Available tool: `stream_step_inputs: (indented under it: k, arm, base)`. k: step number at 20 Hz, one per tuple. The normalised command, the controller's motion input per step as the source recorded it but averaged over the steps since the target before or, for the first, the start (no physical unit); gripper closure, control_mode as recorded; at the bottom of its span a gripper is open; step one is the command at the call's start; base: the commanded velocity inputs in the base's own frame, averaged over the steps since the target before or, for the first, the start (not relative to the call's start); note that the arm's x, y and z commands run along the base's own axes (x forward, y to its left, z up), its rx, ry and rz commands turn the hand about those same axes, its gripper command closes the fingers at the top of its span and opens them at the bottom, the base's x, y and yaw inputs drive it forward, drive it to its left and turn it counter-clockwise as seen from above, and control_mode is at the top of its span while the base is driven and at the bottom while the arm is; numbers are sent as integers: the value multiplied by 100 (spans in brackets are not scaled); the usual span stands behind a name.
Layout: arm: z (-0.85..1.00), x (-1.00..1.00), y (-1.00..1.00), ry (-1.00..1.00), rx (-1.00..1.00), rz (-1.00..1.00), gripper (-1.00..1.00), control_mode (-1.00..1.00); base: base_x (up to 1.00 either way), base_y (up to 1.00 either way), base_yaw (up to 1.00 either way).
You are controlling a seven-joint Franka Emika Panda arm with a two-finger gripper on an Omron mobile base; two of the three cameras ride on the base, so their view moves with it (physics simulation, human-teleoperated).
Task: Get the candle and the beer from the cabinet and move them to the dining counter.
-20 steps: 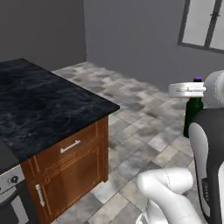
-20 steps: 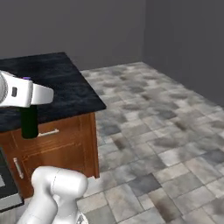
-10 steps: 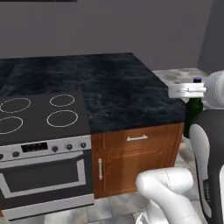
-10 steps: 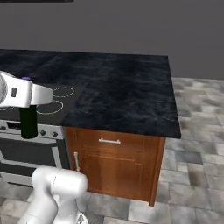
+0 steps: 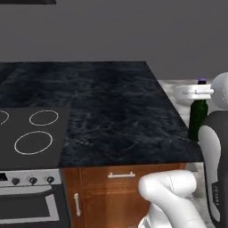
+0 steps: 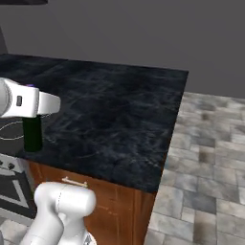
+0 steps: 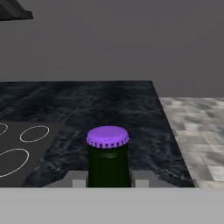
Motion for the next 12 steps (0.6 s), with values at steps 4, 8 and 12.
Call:
stream_step_inputs:
  k: [4,8,12]
  arm:
    - [0,0,0,0,0,0,100,100]
    - [0,0,0,0,0,0,100,100]
    - [0,0,0,0,0,0,100,100]
  base:
    - [100,-100,2]
    - [80,-100,0]
    - [20,-100,0]
